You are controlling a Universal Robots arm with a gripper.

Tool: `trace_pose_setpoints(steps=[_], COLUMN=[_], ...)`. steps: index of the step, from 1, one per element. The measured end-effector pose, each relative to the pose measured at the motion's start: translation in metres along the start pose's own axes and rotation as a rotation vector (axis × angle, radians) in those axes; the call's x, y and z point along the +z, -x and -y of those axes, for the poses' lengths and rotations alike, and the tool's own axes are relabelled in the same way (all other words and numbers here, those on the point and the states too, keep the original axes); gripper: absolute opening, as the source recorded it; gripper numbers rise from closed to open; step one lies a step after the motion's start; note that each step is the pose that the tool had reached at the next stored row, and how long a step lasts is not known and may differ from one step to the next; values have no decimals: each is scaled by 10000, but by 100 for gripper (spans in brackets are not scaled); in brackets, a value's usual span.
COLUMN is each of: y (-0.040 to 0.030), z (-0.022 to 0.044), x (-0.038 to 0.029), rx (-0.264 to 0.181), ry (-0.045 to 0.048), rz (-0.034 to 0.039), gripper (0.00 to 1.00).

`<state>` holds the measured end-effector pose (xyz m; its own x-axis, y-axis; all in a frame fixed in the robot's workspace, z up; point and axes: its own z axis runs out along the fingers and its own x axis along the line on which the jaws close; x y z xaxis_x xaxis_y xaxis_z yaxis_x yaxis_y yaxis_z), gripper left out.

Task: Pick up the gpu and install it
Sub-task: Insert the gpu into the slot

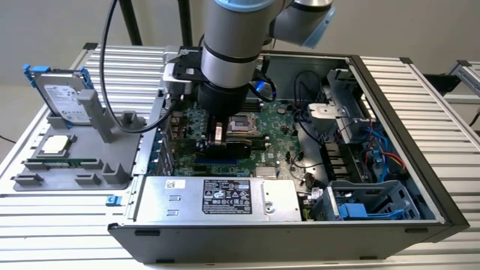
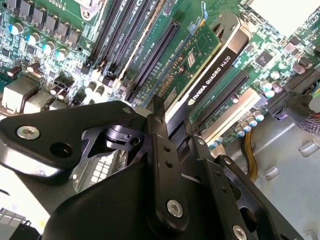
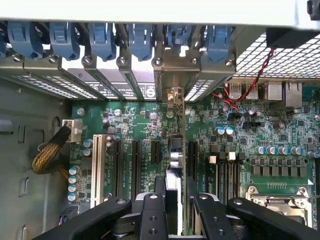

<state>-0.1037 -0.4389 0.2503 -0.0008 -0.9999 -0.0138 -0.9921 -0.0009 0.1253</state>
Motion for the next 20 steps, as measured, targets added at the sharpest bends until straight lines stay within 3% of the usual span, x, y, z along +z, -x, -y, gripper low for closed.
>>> trace_pose_setpoints(steps=[20], y=[-28], z=[-24], x=[-28], rx=[1], ry=[2], rz=[-1], gripper=[0])
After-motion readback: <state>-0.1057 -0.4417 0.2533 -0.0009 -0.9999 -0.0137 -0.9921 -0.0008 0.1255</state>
